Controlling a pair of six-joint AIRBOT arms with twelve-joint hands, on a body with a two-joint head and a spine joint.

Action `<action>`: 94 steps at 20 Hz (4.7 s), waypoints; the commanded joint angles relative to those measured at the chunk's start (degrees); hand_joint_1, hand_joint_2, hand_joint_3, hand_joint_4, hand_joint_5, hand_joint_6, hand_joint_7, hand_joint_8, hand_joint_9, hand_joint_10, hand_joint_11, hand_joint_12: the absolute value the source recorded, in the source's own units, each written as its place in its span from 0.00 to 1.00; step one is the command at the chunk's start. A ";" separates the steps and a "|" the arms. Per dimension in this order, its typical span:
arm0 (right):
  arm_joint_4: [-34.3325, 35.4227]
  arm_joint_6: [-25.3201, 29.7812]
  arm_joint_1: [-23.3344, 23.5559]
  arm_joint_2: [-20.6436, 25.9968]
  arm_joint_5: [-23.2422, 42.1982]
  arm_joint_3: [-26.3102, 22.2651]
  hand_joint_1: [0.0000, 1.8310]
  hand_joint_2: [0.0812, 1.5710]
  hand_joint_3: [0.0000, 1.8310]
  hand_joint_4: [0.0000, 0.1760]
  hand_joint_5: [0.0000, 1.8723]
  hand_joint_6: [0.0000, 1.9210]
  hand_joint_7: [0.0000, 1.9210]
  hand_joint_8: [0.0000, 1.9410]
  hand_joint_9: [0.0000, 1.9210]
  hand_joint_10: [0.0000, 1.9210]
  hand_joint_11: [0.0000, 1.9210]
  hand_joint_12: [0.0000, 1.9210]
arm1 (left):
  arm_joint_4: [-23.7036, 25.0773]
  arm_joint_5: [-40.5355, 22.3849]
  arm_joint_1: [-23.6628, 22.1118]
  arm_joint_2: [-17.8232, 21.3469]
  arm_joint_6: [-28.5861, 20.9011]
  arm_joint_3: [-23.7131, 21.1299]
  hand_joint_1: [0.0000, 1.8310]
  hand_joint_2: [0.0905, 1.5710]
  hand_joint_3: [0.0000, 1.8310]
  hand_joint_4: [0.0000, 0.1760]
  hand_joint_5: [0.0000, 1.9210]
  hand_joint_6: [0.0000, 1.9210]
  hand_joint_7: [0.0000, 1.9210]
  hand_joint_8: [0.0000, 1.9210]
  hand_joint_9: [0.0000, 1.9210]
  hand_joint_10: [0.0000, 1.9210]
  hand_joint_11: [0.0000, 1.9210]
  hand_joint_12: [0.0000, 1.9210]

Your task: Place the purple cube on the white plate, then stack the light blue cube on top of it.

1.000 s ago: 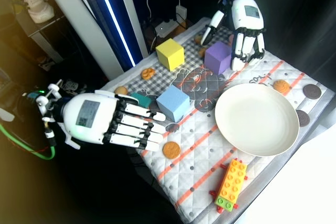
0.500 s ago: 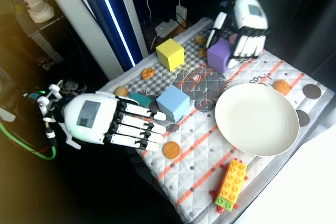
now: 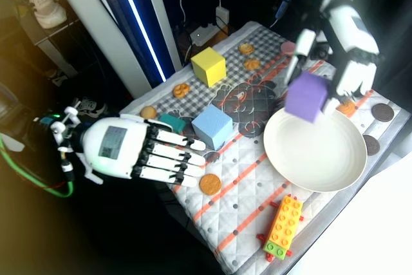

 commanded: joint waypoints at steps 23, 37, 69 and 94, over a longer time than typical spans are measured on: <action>0.42 2.83 1.17 -1.76 7.70 1.67 0.41 0.80 0.00 0.28 0.28 0.00 0.23 0.00 0.18 0.00 0.08 0.27 | 1.03 -5.48 1.98 -2.35 -0.22 1.02 0.41 0.55 0.00 0.78 0.05 0.00 0.29 0.00 0.14 0.56 0.02 0.86; -3.88 5.31 4.17 -1.17 11.57 -0.49 0.39 0.69 0.00 0.26 0.21 0.00 0.17 0.00 0.18 0.00 0.11 0.28 | 2.72 -36.22 21.03 20.98 -6.23 -27.22 0.33 0.54 0.00 1.00 0.00 0.00 0.04 0.00 0.08 0.00 0.00 0.34; -13.46 11.37 27.75 -13.36 -3.41 13.22 0.67 0.70 0.00 0.00 0.57 0.45 0.44 0.60 0.34 0.47 0.20 0.77 | -1.57 -49.77 37.39 26.89 -18.29 -34.48 0.44 0.56 0.00 1.00 0.00 0.00 0.01 0.00 0.00 0.00 0.00 0.00; -13.45 8.38 41.41 -28.14 -17.27 24.98 0.70 0.67 0.00 0.00 0.53 0.41 0.61 0.44 0.61 0.34 0.48 0.67 | 0.21 -45.20 35.07 24.62 -18.29 -32.33 0.45 0.58 0.00 0.86 0.00 0.00 0.02 0.00 0.04 0.00 0.00 0.23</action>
